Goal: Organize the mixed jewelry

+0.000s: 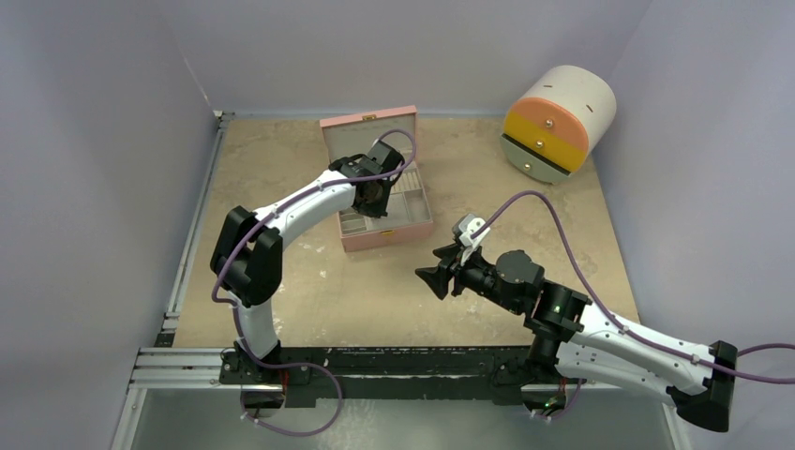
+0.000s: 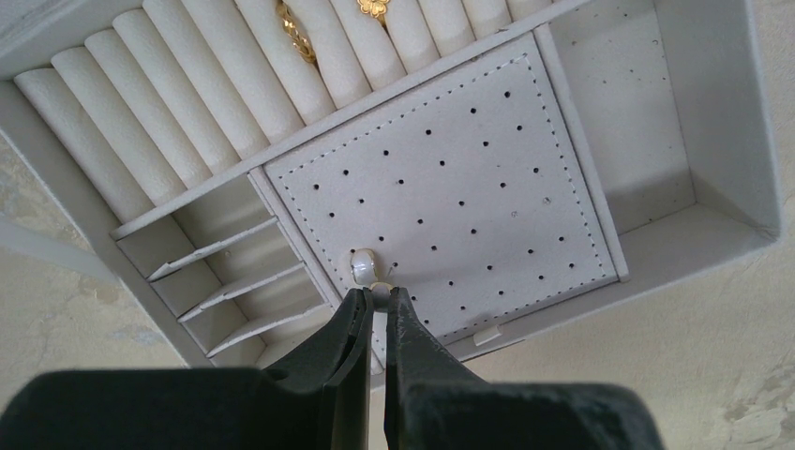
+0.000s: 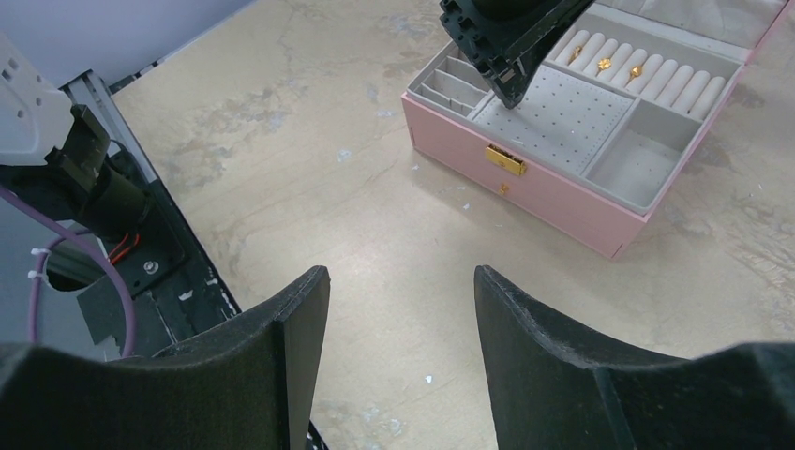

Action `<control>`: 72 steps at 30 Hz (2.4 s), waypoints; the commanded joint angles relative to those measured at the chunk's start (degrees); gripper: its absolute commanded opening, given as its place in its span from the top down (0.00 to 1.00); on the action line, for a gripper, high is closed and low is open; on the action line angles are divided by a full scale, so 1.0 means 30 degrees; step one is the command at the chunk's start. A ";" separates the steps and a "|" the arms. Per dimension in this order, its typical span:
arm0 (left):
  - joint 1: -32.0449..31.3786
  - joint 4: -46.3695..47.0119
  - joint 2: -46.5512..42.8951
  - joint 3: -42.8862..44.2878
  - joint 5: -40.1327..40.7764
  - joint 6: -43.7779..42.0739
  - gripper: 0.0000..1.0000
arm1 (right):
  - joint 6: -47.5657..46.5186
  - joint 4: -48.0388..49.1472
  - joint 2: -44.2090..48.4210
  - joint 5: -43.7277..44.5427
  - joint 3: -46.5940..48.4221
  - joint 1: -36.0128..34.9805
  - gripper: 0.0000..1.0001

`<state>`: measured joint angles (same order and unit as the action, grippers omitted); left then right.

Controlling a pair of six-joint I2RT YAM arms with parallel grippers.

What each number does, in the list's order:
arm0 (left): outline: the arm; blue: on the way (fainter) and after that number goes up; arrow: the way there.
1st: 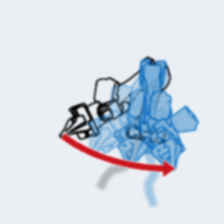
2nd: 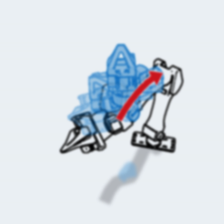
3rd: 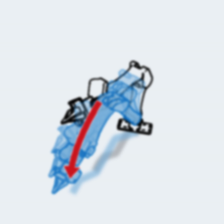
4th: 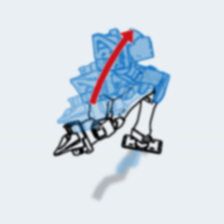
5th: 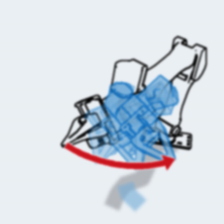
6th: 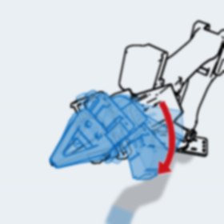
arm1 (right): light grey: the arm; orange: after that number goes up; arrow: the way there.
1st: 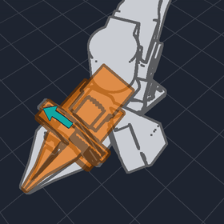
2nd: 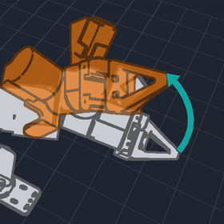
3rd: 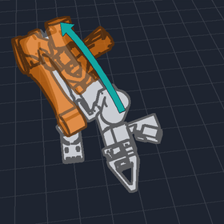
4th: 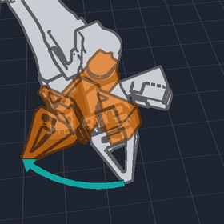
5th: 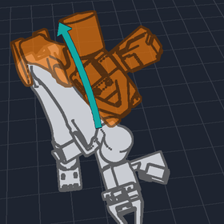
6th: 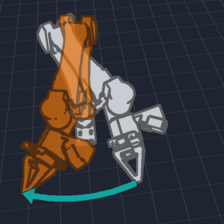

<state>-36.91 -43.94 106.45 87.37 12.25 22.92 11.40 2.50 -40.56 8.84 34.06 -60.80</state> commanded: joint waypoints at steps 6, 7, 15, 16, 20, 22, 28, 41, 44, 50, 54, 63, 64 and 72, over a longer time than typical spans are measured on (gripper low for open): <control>-0.0120 0.0273 -0.0427 0.0228 0.0155 -0.0126 1.00 | 0.0156 0.1041 -0.0105 -0.0310 0.0657 -0.0074 0.39; -0.0105 0.0327 -0.0432 0.0245 0.0196 -0.0112 1.00 | 0.0185 0.1045 -0.0086 -0.0310 0.0635 -0.0068 0.39; 0.0033 0.0498 -0.0238 0.0528 0.0369 -0.0036 1.00 | 0.0262 0.1122 0.0042 -0.0340 0.0518 -0.0083 0.39; 0.0049 0.0523 -0.0200 0.0565 0.0370 -0.0002 1.00 | 0.0271 0.1128 0.0042 -0.0332 0.0511 -0.0084 0.39; 0.0085 0.0604 -0.0071 0.0648 0.0304 -0.0021 1.00 | 0.0330 0.1246 0.0013 -0.0369 0.0453 -0.0069 0.39; 0.0087 0.0639 -0.0059 0.0655 0.0244 -0.0022 1.00 | 0.0342 0.1250 0.0013 -0.0365 0.0437 -0.0067 0.39; 0.0085 0.0786 -0.0119 0.0645 0.0230 0.0000 1.00 | 0.0331 0.1217 0.0070 -0.0367 0.0393 -0.0080 0.39; 0.0092 0.0747 0.0056 0.0530 0.0223 0.0008 1.00 | 0.0388 0.1195 0.0156 -0.0357 0.0251 -0.0079 0.39; 0.0100 0.0707 0.0057 0.0306 0.0316 0.0007 1.00 | 0.0390 0.1187 0.0215 -0.0368 0.0218 -0.0070 0.39; 0.0085 0.0424 0.0252 0.0178 0.0663 -0.0007 1.00 | 0.0412 0.1216 0.0190 -0.0353 0.0189 -0.0081 0.39; 0.0085 0.0347 -0.0012 -0.0011 0.1003 -0.0044 1.00 | 0.0412 0.1275 0.0112 -0.0369 0.0214 -0.0069 0.39; 0.0086 0.0376 -0.0525 -0.0120 0.1164 -0.0051 1.00 | 0.0375 0.1187 -0.0017 -0.0370 0.0354 -0.0069 0.39; 0.0100 0.0405 -0.0507 -0.0128 0.1124 -0.0047 1.00 | 0.0395 0.1187 -0.0017 -0.0369 0.0363 -0.0060 0.39; 0.0100 0.0402 -0.0287 -0.0148 0.0919 -0.0077 1.00 | 0.0412 0.1272 -0.0214 -0.0369 0.0451 -0.0071 0.39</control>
<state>-36.82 -43.09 106.74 87.31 13.69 22.94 12.03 3.36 -40.91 7.94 34.06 -60.80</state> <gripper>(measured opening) 0.042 0.613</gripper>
